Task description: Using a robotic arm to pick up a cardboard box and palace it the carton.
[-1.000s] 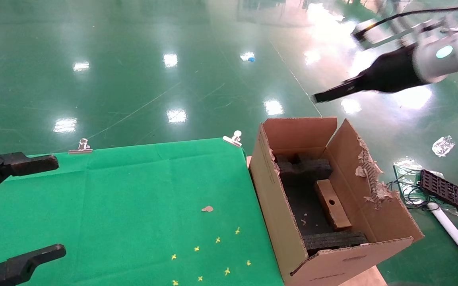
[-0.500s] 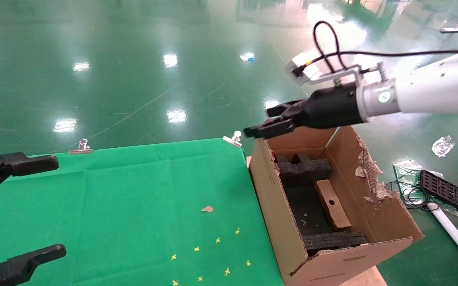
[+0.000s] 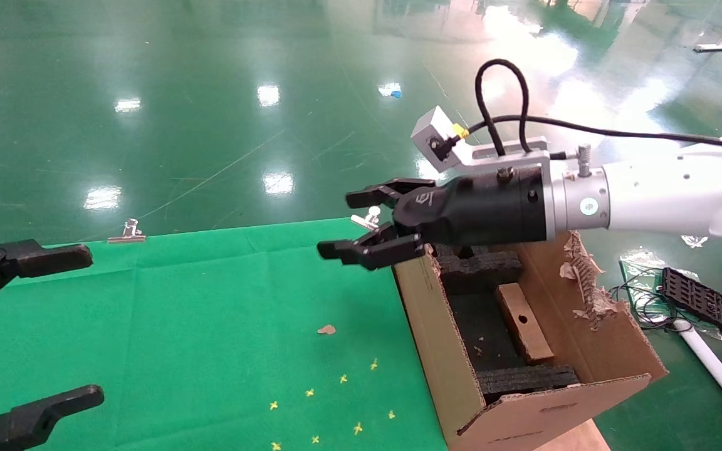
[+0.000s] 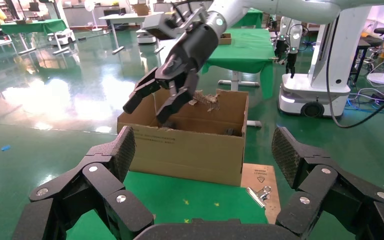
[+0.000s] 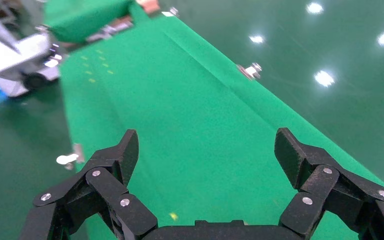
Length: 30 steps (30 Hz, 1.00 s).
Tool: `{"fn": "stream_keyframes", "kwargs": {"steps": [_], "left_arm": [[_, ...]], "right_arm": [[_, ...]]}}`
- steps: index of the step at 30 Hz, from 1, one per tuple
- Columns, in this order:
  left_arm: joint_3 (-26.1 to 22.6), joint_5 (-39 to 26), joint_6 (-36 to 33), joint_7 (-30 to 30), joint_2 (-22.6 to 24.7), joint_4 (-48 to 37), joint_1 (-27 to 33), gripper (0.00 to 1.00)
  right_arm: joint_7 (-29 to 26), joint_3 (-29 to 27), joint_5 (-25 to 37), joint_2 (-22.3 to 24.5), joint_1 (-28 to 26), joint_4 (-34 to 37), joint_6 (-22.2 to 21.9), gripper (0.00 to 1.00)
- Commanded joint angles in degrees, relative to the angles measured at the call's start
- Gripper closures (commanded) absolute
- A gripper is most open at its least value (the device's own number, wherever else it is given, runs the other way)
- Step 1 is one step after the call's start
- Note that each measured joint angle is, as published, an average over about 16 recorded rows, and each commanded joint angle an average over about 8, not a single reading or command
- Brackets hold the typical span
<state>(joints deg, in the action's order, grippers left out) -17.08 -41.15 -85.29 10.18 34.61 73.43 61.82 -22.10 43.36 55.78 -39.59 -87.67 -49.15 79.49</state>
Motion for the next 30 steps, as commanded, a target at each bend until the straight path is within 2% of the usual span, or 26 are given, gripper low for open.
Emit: {"fn": "stream_keyframes", "kwargs": {"steps": [1,20,25,30], "left_arm": [[0.0,0.0,0.0,0.0,0.0,0.0,0.0,0.00],[-0.1,0.0,0.0,0.0,0.0,0.0,0.0,0.00],[-0.1,0.1,0.0,0.0,0.0,0.0,0.0,0.00],[-0.1,0.1,0.1,0.0,0.0,0.0,0.0,0.00]], "right_arm": [[1.0,-2.3,-1.2,0.4,2.2,-2.1,0.5,0.00],[10.0,-24.0,-12.2,4.0,22.9,-21.4,5.4,0.00],[11.6,-28.3,-14.4,4.7,27.1,-25.3,6.4,0.00],[12.0,-29.8,-15.2,4.9,28.5,-26.5,6.8,0.00]]}}
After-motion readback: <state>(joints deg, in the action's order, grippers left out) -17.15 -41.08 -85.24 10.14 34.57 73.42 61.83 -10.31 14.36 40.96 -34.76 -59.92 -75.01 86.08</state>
